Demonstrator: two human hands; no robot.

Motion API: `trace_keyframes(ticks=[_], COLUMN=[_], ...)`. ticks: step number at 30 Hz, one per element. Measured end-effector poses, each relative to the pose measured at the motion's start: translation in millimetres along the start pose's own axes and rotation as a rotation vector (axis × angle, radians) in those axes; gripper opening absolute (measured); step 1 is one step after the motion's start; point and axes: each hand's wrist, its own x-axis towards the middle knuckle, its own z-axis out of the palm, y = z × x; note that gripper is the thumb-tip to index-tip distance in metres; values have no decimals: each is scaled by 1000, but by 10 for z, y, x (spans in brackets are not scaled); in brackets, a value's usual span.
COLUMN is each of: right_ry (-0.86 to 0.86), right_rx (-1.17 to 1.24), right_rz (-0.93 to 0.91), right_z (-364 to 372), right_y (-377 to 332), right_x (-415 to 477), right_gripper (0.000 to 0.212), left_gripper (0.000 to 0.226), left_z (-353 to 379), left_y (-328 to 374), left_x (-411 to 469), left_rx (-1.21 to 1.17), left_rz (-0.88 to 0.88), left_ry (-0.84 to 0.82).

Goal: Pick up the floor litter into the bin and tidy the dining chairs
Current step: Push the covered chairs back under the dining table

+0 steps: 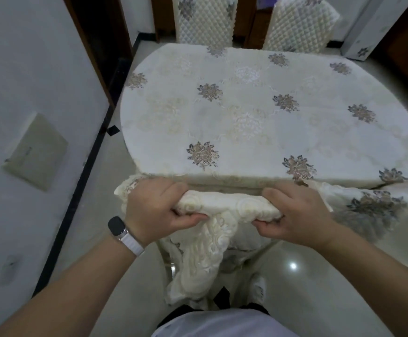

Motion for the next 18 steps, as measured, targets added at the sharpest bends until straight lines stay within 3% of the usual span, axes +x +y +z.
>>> trace_keyframes(ticks=[18], right_ry=[4], right_rx=[-19], right_rz=[-24], right_z=[8], right_y=[-51], right_x=[-101], right_gripper=[42], left_gripper=[57], left_z=[-12], left_y=[43], left_x=[-44], left_rx=[100], left_rz=[82], left_ry=[9])
